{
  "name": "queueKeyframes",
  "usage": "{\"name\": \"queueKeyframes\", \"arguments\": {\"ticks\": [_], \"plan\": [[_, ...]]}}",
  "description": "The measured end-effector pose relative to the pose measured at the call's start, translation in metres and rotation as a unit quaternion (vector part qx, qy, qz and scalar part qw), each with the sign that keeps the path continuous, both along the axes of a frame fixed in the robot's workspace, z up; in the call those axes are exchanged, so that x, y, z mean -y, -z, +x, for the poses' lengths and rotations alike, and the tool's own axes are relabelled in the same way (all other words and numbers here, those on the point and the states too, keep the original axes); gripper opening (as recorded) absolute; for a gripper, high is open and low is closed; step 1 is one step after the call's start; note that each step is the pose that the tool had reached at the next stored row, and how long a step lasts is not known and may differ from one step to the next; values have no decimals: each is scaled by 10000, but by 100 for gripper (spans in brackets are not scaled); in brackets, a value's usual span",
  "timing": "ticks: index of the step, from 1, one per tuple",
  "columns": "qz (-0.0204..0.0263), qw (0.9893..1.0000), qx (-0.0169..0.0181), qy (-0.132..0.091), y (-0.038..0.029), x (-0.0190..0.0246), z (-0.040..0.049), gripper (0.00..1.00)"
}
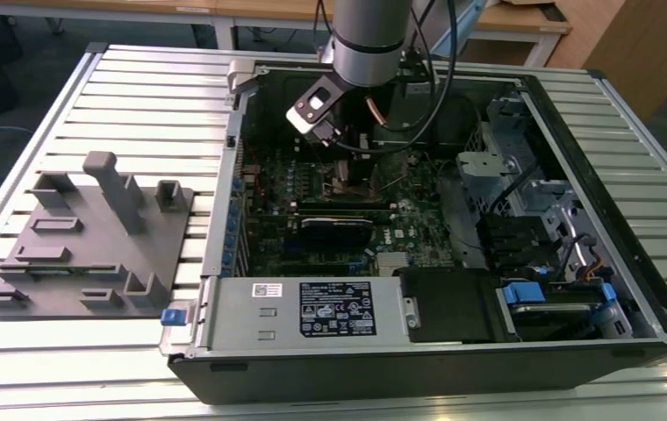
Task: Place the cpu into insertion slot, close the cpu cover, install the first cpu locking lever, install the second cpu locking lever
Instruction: 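Place the cpu into insertion slot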
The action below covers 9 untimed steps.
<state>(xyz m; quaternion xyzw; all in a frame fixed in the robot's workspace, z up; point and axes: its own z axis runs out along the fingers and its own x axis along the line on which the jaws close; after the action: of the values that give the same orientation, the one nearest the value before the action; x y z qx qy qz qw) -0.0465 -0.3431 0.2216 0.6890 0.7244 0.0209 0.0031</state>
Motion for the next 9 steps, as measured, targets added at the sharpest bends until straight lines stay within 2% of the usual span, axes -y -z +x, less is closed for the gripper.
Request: {"name": "queueKeyframes", "arguments": {"ticks": [9], "plan": [[1,10000,0,34,71,-6,-24,54]]}}
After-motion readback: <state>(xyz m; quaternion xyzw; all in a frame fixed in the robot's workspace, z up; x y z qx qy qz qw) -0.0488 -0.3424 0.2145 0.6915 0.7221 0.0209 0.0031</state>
